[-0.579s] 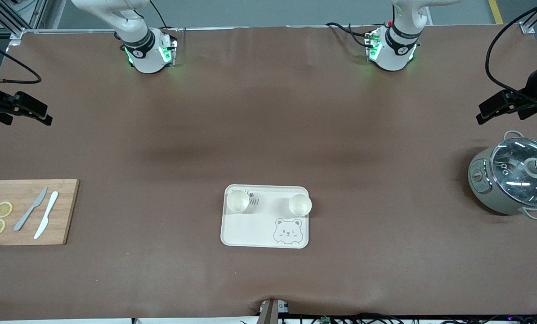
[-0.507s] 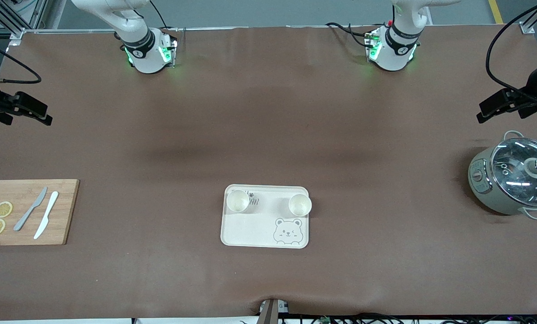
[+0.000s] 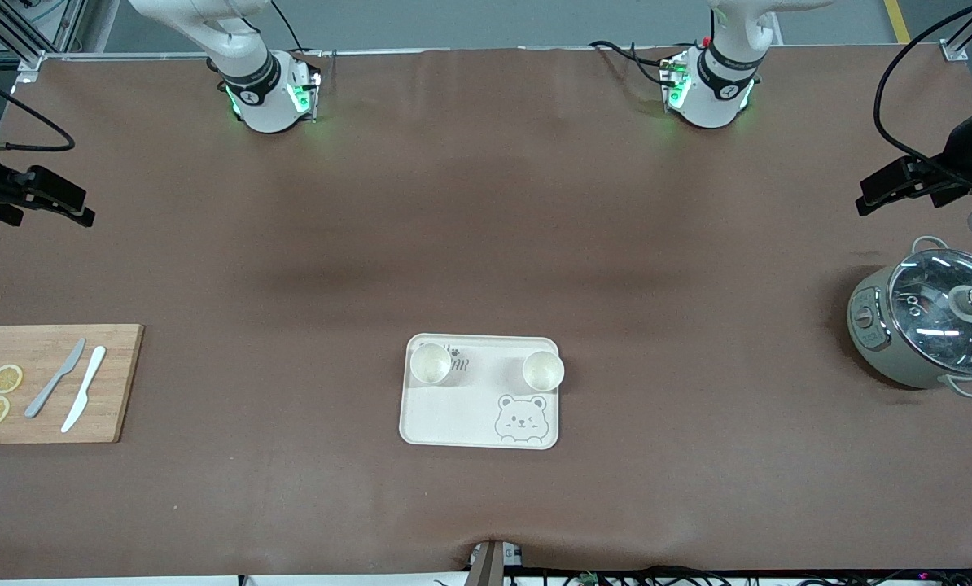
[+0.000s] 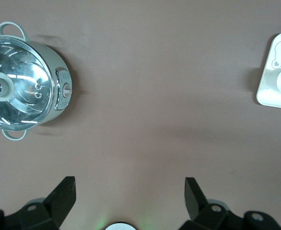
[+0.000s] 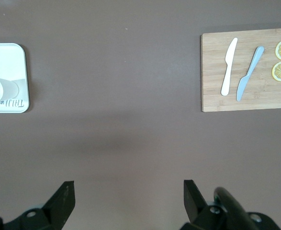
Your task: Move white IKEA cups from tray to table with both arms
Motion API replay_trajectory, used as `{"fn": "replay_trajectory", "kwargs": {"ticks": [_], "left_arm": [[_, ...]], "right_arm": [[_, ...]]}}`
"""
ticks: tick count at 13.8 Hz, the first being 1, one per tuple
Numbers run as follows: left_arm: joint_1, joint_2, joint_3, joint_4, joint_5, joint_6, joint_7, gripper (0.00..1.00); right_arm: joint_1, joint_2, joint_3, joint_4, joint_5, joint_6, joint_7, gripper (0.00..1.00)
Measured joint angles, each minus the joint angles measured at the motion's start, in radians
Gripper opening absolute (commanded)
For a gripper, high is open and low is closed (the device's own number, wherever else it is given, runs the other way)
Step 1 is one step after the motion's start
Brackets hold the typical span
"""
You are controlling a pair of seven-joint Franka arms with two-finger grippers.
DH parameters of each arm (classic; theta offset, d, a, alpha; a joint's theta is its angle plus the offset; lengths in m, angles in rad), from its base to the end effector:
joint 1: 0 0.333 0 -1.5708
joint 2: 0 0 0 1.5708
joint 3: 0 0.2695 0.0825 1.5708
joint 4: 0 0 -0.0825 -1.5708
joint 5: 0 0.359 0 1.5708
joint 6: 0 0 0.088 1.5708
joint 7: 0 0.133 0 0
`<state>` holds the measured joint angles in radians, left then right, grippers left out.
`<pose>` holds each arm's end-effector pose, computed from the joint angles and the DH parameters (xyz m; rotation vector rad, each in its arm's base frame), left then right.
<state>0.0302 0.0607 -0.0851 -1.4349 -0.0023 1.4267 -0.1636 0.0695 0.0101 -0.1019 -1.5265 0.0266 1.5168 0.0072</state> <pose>0.5283 -0.0281 0.5676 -3.1350 -0.1701 0.1085 0.5264 -0.0132 0.5617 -3.1151 0.0599 0.0303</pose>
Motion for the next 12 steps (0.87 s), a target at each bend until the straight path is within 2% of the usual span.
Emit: {"fn": "replay_trajectory", "kwargs": {"ticks": [6,12], "left_arm": [[-0.015,0.11,-0.003,0.008,0.0,0.016,0.0,1.0],[-0.099,0.221,-0.013,0.012,-0.001,0.162,-0.035,1.0]], "right_arm": [[-0.003,0.0,-0.001,0.0,0.0,0.005,0.0,1.0],[-0.017,0.03,-0.002,0.003,0.0,0.015,0.0,1.0]]}}
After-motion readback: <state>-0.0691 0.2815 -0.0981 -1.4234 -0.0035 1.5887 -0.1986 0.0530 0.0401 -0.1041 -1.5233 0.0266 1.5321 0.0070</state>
